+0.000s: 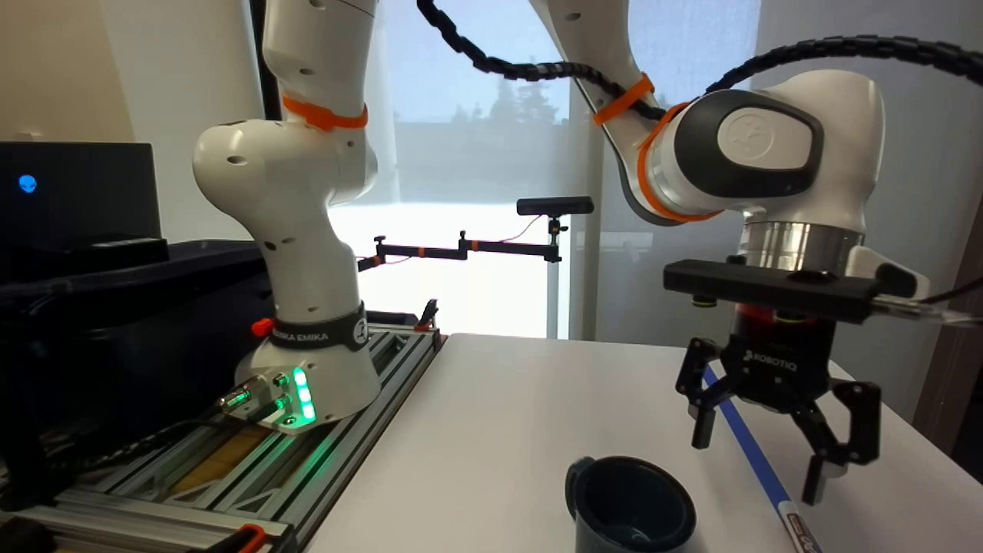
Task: Remove the marker from the mug.
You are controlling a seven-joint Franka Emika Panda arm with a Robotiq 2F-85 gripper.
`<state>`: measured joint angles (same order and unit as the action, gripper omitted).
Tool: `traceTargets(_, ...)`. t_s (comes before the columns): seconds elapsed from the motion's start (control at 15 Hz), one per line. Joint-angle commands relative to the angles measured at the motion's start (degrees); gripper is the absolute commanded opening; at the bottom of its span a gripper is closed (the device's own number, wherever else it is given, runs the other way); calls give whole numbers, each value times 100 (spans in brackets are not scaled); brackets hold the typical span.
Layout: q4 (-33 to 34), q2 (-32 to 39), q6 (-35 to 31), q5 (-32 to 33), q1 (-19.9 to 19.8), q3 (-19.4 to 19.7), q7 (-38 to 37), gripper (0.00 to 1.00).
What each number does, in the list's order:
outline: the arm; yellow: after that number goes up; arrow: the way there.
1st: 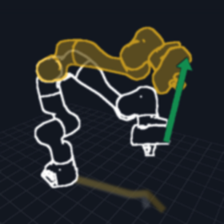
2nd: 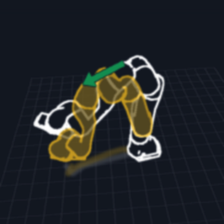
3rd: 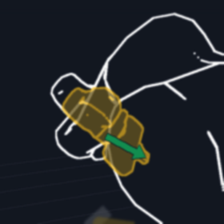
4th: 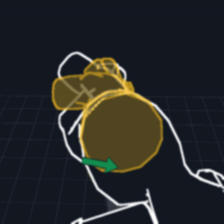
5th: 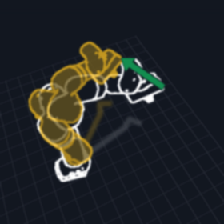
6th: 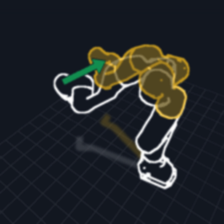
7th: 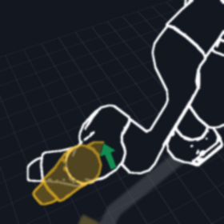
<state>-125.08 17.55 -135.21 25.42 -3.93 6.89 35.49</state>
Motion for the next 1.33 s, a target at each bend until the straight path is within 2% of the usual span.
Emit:
traceTargets(0.0, -672, -488, 37, -156, 13, -85, -1140, 100)
traceTargets(0.27, -1224, -810, -99, -173, 61, -89, -2463, 100)
traceTargets(0.53, -1637, -1119, -353, 187, 149, -9, -3794, 100)
traceTargets(0.6, -1236, -716, -164, -5, 56, -89, -3227, 100)
traceTargets(0.8, -1427, -886, -259, 50, 79, -80, -3601, 100)
traceTargets(1.27, -1453, -915, -268, 53, 79, -76, -3653, 100)
